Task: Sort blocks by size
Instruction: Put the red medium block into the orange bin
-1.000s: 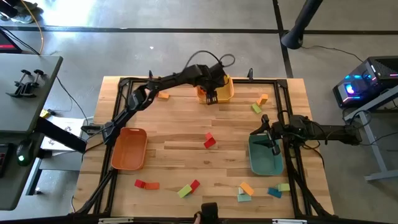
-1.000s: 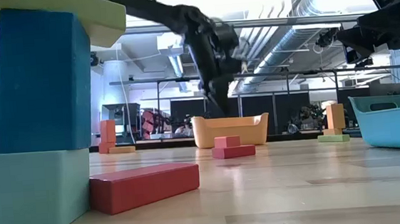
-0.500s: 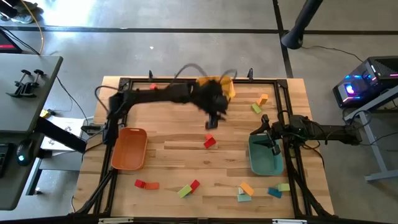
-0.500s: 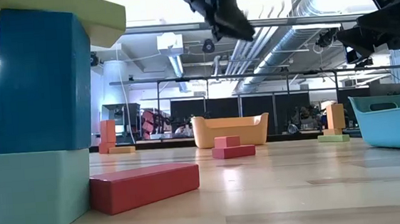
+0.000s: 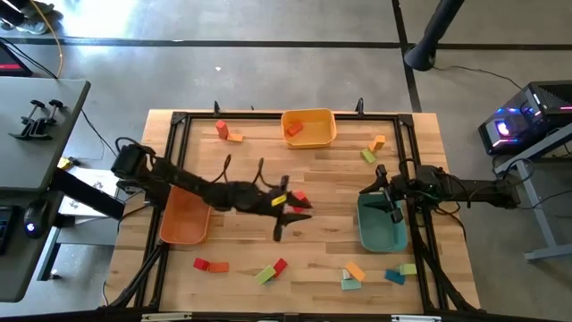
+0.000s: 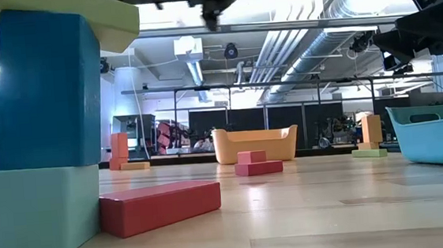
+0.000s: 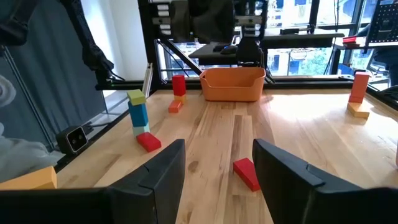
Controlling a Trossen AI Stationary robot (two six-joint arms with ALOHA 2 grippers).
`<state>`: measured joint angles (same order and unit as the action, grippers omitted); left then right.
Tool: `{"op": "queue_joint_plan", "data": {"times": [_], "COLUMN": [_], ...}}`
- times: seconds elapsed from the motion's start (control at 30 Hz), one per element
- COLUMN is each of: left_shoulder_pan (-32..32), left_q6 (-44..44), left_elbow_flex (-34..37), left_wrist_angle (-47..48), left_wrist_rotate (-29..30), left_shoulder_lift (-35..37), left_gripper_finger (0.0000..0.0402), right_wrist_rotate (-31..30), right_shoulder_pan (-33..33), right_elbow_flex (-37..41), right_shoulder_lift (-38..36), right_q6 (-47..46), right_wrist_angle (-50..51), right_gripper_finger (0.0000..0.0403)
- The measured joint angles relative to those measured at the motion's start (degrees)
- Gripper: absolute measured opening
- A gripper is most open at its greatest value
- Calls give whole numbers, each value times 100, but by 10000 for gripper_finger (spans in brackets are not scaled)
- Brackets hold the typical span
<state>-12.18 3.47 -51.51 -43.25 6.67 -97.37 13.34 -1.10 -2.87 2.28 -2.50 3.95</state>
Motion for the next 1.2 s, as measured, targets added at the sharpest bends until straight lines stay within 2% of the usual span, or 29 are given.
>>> {"op": "queue_joint_plan", "data": {"times": [0.23, 0.4, 0.53, 0.63, 0.77, 1.03, 1.2], "left_shoulder_pan": [-578, -1162, -1536, -1614, -1468, -954, -669], "left_q6": [147, 220, 710, 1135, 1359, 1213, 1040], "left_elbow_flex": [669, 1234, 1762, 2039, 2284, 2383, 2356], "left_wrist_angle": [450, 552, 601, 560, 586, 82, -510], "left_wrist_rotate": [954, 1885, 2766, 3190, 3452, 3462, 3404], "left_shoulder_lift": [824, 1346, 1515, 1515, 1414, 1110, 768], "left_gripper_finger": [107, 107, 107, 107, 107, 107, 107], "right_wrist_rotate": [4, 3, 4, -3, -146, -221, -216], "right_shoulder_pan": [0, 0, 2, 0, 0, 0, 0], "right_elbow_flex": [0, 0, 0, 0, 0, -4, -4], "right_shoulder_lift": [0, 0, 0, 0, 1, 76, 350], "right_q6": [-2, 49, 618, 874, 827, 332, -249], "right_wrist_angle": [-2, -7, -114, -193, -773, -3133, -3367], "right_gripper_finger": [184, 184, 184, 184, 184, 184, 184]}}
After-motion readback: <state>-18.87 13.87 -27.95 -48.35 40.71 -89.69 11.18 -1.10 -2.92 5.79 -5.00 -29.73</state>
